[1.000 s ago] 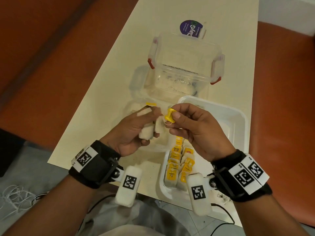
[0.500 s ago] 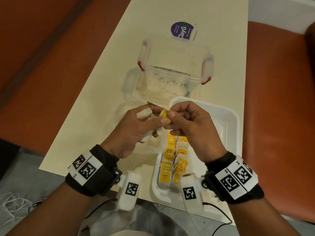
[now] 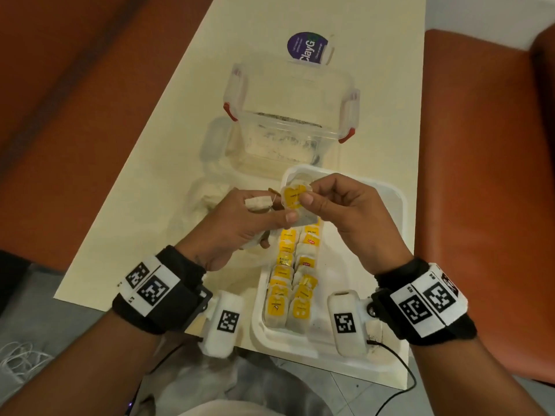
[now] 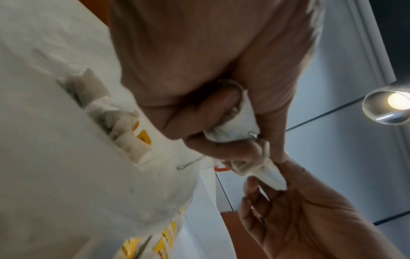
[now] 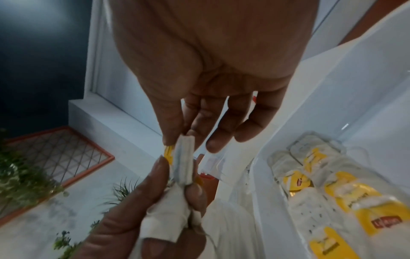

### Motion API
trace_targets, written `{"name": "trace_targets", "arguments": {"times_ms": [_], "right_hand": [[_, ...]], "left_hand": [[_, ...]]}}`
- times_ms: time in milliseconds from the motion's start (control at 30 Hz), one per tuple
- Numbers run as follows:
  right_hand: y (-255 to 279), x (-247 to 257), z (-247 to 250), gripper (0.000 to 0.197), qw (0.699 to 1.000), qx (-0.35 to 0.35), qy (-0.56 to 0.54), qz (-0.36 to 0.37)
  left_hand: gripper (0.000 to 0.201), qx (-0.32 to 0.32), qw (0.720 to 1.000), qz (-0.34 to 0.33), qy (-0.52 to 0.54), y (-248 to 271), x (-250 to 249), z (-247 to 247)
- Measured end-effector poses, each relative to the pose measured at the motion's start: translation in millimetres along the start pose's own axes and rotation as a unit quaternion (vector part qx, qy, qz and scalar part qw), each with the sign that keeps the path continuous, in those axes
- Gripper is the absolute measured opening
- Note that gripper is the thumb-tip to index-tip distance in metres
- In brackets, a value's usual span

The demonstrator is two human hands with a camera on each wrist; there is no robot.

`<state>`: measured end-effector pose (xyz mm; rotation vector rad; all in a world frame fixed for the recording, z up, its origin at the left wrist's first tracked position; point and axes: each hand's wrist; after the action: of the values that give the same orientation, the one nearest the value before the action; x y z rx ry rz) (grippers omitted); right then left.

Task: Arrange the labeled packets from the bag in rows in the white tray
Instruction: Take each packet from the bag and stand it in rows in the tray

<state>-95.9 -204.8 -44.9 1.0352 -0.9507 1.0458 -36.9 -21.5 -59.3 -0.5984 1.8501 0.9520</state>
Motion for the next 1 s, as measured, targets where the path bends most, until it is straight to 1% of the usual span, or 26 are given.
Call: {"name": "trace_targets", "arguments": {"times_ms": [33, 100, 167, 233, 300, 400, 467, 533, 633, 767, 900, 1000], "right_hand": [[0.1, -1.5, 0.3, 0.005, 1.0, -0.002, -0.009, -0.009], [-0.2, -4.9, 1.2, 0.005, 0.999, -0.011, -0.011, -0.03], [0.8, -8.8, 3.3, 0.006, 0.998, -0.017, -0.021, -0.05], [1.5, -14.0, 7.2, 0.005, 0.997, -0.023, -0.04, -0.061], [1.4, -23.1, 13.7, 0.005, 0.995, -0.057, -0.049, -0.073], [-3.5, -46.1, 26.2, 0.006, 0.982, -0.133, -0.056, -0.12], [-9.2, -66.1, 32.8, 0.008, 0.972, -0.169, -0.031, -0.16], [-15.9, -82.9, 37.0, 0.012, 0.965, -0.184, 0.021, -0.186], [-26.2, -96.9, 38.6, 0.014, 0.963, -0.179, 0.052, -0.196], [-36.3, -107.2, 37.9, 0.015, 0.957, -0.193, 0.083, -0.199], [-42.7, -112.0, 33.6, 0.012, 0.951, -0.217, 0.073, -0.207], [-45.0, -112.7, 30.2, 0.011, 0.948, -0.228, 0.065, -0.211]], "left_hand": [[0.018, -0.001, 1.0, 0.0, 0.001, -0.4, 1.1, -3.6], [0.01, -0.006, 1.0, 0.002, -0.002, -2.1, 1.9, -8.9], [0.013, -0.011, 1.0, 0.005, -0.008, -4.5, 2.8, -13.0], [0.012, -0.016, 1.0, 0.01, -0.011, -6.8, 4.0, -14.1], [0.016, -0.024, 1.0, 0.014, -0.012, -7.5, 5.8, -11.7], [0.028, -0.036, 0.999, 0.02, -0.007, -3.3, 4.5, -3.7], [0.033, -0.04, 0.999, 0.02, -0.011, 1.5, 3.2, 2.2], [0.033, -0.044, 0.999, 0.019, -0.013, 7.0, 4.4, 7.8], [0.028, -0.052, 0.998, 0.031, -0.014, 12.8, 9.2, 14.9], [0.022, -0.057, 0.997, 0.041, -0.026, 16.2, 15.7, 16.6], [0.011, -0.042, 0.997, 0.039, -0.059, 14.6, 20.1, 13.6], [0.01, -0.038, 0.996, 0.042, -0.073, 11.4, 22.7, 11.9]]}}
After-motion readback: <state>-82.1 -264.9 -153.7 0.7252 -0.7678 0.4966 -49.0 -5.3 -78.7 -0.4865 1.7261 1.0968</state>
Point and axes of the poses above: each hand's wrist, its own y-axis away from the middle knuckle, its own z-axis out of the back of the hand, x = y × z, and after that the axes turned 10 degrees about y, right-handed
